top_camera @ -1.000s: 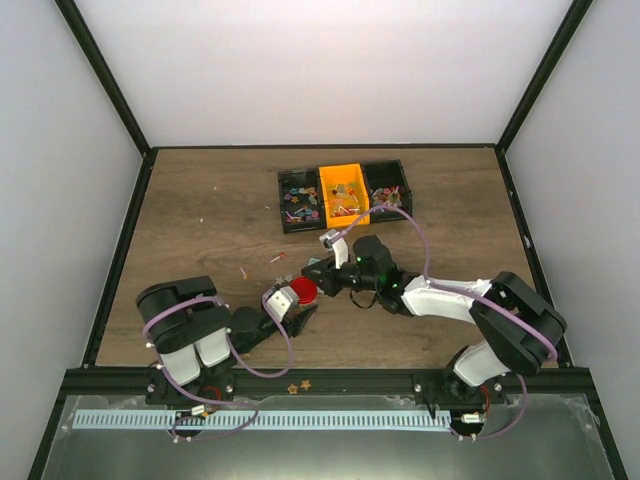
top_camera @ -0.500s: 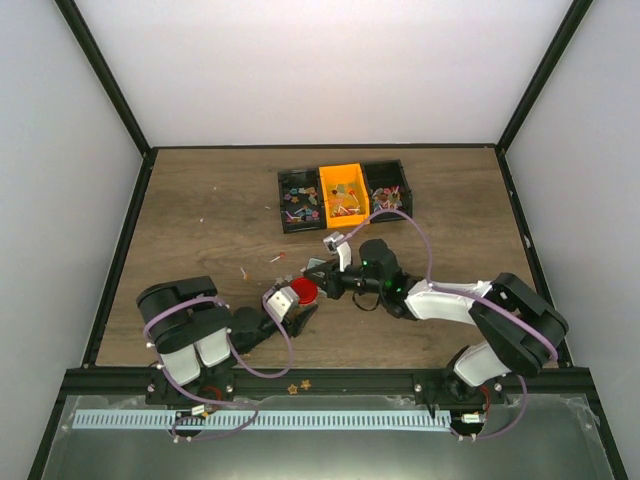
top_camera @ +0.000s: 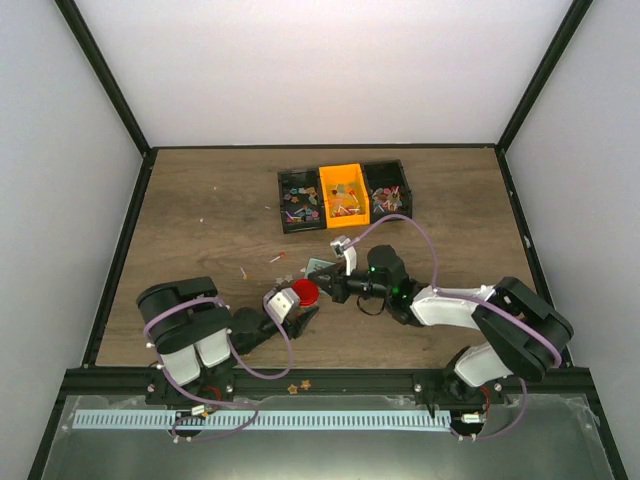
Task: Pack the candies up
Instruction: Screw the bottle lid onto the packing bottle.
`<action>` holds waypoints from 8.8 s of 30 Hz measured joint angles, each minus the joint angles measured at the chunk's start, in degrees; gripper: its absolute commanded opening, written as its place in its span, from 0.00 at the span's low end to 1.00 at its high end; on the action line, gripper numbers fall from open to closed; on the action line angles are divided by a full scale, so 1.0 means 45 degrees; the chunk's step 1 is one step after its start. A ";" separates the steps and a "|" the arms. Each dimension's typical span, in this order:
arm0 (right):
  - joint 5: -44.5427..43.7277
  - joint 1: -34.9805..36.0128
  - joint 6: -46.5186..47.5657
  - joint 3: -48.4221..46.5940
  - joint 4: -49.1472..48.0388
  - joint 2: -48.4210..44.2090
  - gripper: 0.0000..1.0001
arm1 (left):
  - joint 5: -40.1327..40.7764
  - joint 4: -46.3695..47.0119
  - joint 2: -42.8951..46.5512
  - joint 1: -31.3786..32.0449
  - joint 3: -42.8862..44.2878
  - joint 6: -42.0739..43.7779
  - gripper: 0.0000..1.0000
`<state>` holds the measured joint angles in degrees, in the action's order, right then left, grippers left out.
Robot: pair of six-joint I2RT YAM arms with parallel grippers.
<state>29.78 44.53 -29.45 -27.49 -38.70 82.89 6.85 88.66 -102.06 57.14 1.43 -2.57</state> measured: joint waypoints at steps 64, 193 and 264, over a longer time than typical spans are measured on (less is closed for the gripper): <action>-0.0228 -0.0131 -0.0010 -0.0627 0.1744 -0.0680 0.26 | 0.0277 0.0029 -0.0321 -0.0087 0.0170 -0.0340 0.68; 0.3570 -0.1433 -0.0942 -0.0709 -0.2191 0.2297 0.01 | -0.0534 0.0073 -0.0544 -0.0403 0.0311 -0.0117 0.68; 0.2982 -0.1365 -0.0034 -0.1579 0.0670 0.1797 0.11 | -0.0418 0.0092 -0.0656 -0.0559 0.0432 -0.0583 0.68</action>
<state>43.20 38.39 -29.61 -34.59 -35.68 90.98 4.97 89.08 -105.01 54.63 3.38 -5.19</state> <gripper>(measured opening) 0.178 0.684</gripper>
